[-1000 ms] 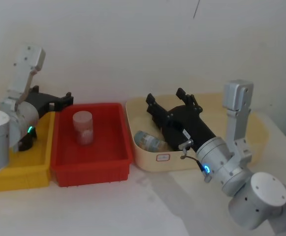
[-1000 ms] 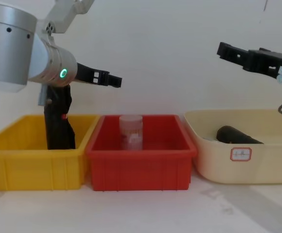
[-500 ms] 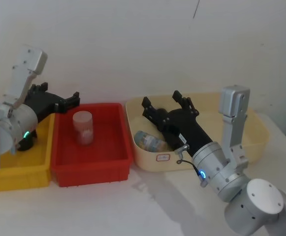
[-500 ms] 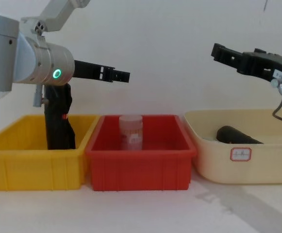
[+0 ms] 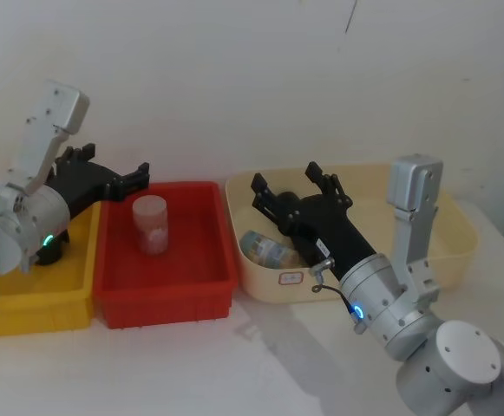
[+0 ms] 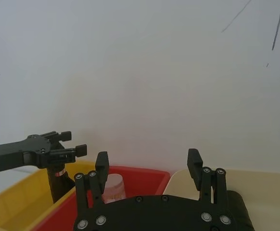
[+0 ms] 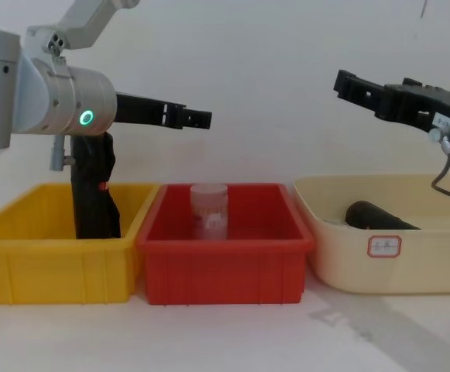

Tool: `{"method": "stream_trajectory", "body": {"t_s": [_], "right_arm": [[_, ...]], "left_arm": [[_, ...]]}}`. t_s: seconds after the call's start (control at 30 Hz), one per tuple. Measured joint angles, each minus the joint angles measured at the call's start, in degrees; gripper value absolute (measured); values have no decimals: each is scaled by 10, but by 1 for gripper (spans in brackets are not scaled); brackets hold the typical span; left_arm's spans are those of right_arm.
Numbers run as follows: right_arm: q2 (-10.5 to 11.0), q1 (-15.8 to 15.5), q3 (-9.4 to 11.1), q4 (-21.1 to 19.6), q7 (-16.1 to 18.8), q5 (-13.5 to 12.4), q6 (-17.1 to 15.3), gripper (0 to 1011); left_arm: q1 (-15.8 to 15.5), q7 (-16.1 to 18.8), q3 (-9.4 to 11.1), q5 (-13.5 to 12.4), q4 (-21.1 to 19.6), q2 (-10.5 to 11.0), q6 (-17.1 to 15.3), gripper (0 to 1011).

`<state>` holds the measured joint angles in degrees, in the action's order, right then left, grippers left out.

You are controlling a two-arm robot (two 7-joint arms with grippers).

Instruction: Pick up the garbage bag with the one hand and transfer it to the other hand.

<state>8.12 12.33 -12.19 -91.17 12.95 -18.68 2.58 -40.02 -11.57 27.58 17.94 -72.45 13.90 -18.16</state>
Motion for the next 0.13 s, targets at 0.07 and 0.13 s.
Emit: {"method": "stream_trajectory", "body": {"t_s": [0.07,0.13], "right_arm": [[0,0,0,0,0,0,0,1000],[0,0,0,0,0,0,1,1000]], "left_arm": [[1,-2,0,0,-1,1,2,1002],[1,-3,0,0,-2,1,2,1001]]}}
